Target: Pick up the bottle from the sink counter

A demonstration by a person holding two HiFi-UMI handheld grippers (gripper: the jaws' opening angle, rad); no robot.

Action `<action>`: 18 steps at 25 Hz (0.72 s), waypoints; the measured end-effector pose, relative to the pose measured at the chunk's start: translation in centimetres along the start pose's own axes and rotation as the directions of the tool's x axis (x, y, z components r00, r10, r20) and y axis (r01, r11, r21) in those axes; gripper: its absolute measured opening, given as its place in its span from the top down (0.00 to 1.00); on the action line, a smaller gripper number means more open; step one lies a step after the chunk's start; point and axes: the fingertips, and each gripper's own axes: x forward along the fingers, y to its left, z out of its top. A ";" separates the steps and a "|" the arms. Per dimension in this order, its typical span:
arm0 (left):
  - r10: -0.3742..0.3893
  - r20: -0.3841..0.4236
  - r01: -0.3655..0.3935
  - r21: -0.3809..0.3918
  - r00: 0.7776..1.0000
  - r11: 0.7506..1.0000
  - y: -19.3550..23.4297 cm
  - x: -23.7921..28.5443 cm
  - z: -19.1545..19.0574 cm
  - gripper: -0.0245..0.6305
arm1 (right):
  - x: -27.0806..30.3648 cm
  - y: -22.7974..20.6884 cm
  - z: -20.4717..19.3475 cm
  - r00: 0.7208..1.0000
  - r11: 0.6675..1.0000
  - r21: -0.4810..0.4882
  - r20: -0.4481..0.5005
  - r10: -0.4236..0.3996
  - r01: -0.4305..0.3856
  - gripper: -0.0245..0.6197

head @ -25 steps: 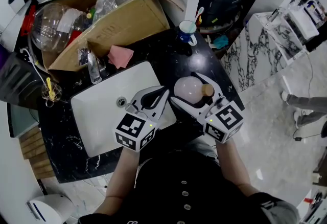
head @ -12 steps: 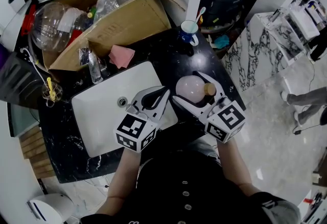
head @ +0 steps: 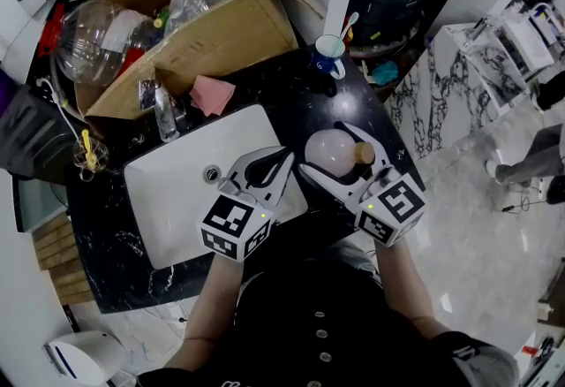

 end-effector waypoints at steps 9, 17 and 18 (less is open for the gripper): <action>0.006 -0.001 -0.006 -0.003 1.000 1.000 -0.2 -0.2 -0.1 0.93 | -0.2 -0.1 0.2 1.000 1.000 0.005 0.007 0.000 0.000 0.34; 0.003 0.002 -0.003 -0.004 1.000 1.000 -0.3 0.0 0.0 0.93 | -0.3 -0.3 -0.1 1.000 1.000 -0.007 -0.012 -0.007 0.007 0.34; 0.003 0.002 -0.003 -0.004 1.000 1.000 -0.3 0.0 0.0 0.93 | -0.3 -0.3 -0.1 1.000 1.000 -0.010 -0.014 -0.008 0.008 0.34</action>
